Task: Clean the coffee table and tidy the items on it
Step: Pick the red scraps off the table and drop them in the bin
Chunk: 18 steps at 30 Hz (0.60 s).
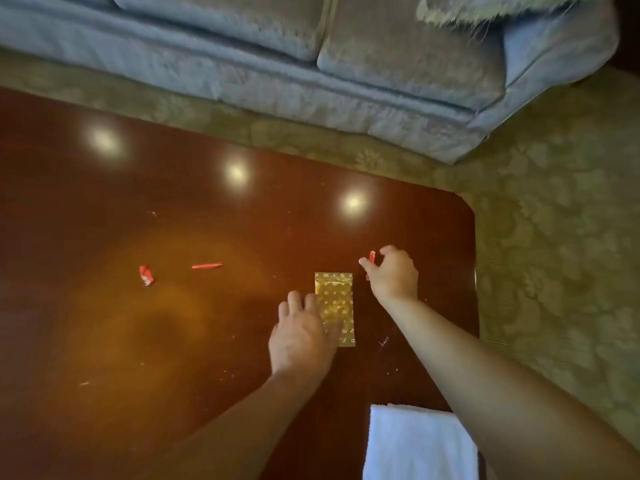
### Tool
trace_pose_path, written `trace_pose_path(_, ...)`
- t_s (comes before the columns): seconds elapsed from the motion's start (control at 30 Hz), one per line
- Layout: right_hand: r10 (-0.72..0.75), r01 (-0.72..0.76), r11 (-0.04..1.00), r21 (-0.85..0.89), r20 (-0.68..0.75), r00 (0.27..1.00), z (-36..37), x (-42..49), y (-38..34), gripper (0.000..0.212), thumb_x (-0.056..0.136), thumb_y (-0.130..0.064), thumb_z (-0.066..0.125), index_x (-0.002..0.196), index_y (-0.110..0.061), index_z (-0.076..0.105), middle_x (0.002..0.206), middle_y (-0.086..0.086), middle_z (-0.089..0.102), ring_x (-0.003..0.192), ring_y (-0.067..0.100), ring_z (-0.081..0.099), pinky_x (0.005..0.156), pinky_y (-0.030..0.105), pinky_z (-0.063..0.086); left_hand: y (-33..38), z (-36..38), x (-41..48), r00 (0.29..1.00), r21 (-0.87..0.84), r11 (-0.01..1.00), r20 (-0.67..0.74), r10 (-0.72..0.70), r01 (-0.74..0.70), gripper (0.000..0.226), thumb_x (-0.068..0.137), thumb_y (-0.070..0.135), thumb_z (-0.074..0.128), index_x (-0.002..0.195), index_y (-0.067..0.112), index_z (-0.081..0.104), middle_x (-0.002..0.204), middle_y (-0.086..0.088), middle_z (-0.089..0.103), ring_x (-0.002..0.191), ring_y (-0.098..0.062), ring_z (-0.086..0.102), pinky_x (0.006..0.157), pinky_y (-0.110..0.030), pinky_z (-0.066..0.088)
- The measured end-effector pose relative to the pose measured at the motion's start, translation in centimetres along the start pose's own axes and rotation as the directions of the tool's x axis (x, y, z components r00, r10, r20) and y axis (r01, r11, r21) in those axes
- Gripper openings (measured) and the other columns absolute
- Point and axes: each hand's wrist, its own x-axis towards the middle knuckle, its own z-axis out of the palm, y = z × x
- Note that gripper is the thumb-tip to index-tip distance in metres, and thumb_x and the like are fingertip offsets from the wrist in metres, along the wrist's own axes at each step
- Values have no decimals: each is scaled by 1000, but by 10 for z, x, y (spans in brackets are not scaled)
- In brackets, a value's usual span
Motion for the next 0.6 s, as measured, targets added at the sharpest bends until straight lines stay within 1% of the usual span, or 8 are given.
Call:
trace_pose_path(0.07,-15,15,1000,4,-48,999,4,11,0,42,98,-40,73,126,-8,69,123,10,69,113,32,69,82,34,51,15,16,9,997,52,997,-58,-48,51,68,95,69,55,141,20,44,133,1,43,125,-19,46,99,-36,51)
trace_pose_path(0.17,-7,11,997,71,-50,999,9,20,0,28,94,-28,79,116,-12,75,117,8,76,109,30,73,91,37,58,28,30,19,989,101,991,-126,-73,86,76,86,68,69,138,19,42,133,-1,44,124,-21,49,99,-38,49)
trace_pose_path(0.27,11,-4,991,132,-48,999,9,23,1,21,91,-19,82,110,-13,79,113,8,79,106,29,74,88,29,54,27,29,26,984,52,990,-133,-122,130,83,81,60,81,138,17,39,130,-2,49,123,-23,52,98,-37,49)
trace_pose_path(0.33,21,-14,984,175,-34,999,9,25,0,19,90,-16,81,109,-13,80,112,8,79,106,28,74,88,28,53,25,22,30,978,11,984,-113,-176,179,83,79,56,84,136,17,39,131,-4,51,125,-24,53,100,-37,47)
trace_pose_path(0.4,26,-22,979,201,-17,1000,8,24,-1,17,91,-12,80,108,-13,80,112,8,79,106,28,74,88,28,54,20,14,34,970,-20,973,-76,-231,230,79,79,52,86,134,16,42,134,-5,53,129,-26,52,104,-39,47)
trace_pose_path(0.47,9,-10,981,194,7,1000,7,22,-1,14,94,-11,77,107,-14,80,111,7,80,104,26,75,87,27,55,12,5,38,961,-74,959,-26,-277,274,72,81,47,87,133,14,49,135,-7,54,129,-28,53,102,-41,49)
trace_pose_path(0.53,-36,32,986,163,25,999,6,19,-2,12,97,-11,73,105,-16,80,108,6,80,96,27,77,85,30,60,1,-4,40,957,-155,946,-5,-289,285,60,87,40,84,131,12,55,133,-7,55,120,-28,58,89,-39,55)
trace_pose_path(0.6,-82,78,988,133,22,996,7,16,-2,11,99,-12,70,103,-16,80,103,5,80,85,26,77,78,31,61,-9,-12,39,960,-255,928,2,-280,271,42,93,32,79,124,13,57,124,-7,63,104,-27,68,78,-38,59)
